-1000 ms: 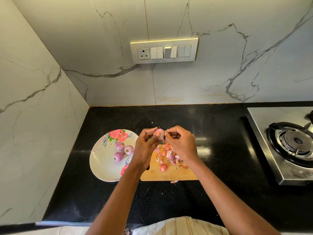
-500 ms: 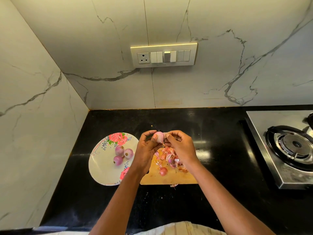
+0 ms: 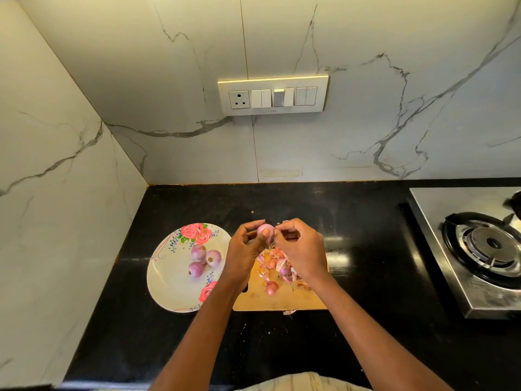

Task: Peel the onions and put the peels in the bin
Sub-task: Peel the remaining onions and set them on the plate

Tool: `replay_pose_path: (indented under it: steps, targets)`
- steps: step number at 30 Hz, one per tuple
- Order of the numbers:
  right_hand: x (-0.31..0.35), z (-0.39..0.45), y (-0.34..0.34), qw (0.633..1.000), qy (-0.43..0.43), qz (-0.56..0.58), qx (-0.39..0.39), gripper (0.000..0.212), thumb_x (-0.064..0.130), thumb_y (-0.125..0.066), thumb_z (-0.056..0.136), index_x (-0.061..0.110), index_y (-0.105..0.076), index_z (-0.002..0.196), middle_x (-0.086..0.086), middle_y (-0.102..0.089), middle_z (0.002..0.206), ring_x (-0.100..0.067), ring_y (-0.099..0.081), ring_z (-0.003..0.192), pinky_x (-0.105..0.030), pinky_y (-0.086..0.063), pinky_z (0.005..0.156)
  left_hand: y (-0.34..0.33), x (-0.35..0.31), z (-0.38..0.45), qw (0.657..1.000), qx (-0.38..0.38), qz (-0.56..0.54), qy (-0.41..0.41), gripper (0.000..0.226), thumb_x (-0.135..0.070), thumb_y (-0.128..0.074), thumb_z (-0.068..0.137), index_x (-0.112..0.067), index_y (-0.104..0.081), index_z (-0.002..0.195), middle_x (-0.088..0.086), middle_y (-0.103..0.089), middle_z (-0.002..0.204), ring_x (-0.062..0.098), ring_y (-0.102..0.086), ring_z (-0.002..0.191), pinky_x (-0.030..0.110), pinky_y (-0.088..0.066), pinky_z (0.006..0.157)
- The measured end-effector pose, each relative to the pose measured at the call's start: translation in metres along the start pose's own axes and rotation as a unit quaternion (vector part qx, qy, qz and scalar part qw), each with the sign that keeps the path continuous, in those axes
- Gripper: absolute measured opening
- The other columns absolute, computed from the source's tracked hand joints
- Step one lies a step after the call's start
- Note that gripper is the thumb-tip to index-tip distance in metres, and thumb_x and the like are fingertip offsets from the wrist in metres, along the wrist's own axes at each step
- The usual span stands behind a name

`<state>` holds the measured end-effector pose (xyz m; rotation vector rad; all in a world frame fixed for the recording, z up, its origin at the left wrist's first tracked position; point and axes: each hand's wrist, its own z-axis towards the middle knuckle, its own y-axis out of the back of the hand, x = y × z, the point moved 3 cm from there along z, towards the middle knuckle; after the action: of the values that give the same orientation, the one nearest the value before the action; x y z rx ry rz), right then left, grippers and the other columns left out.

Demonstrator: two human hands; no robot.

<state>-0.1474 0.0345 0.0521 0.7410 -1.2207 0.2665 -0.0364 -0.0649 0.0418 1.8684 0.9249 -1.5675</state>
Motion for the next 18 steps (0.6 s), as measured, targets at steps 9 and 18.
replay_pose_path:
  steps: [9,18]
  targets:
    - [0.000,0.002,-0.001,0.991,0.094,-0.100,0.009,0.022,0.025,-0.076,0.090,0.018,-0.069,0.109,0.008,-0.068,0.100,0.000,-0.063,0.086,-0.002,-0.047,0.073,0.001,0.002,0.000,1.000,0.019,0.025,0.001,0.050,-0.044,-0.071,0.081,-0.022,-0.061,0.125,0.001,-0.069,0.122,0.017,-0.069,0.112,0.034,-0.059,0.093]
    - [0.000,0.009,0.005,0.986,0.100,-0.125,0.054,0.023,0.022,-0.076,0.091,0.018,-0.076,0.113,0.003,-0.076,0.104,-0.007,-0.068,0.094,-0.009,-0.052,0.079,0.010,-0.004,-0.004,0.996,0.083,0.011,0.024,0.034,-0.025,-0.066,0.095,-0.018,-0.061,0.128,0.001,-0.071,0.122,0.014,-0.069,0.112,0.026,-0.058,0.089]
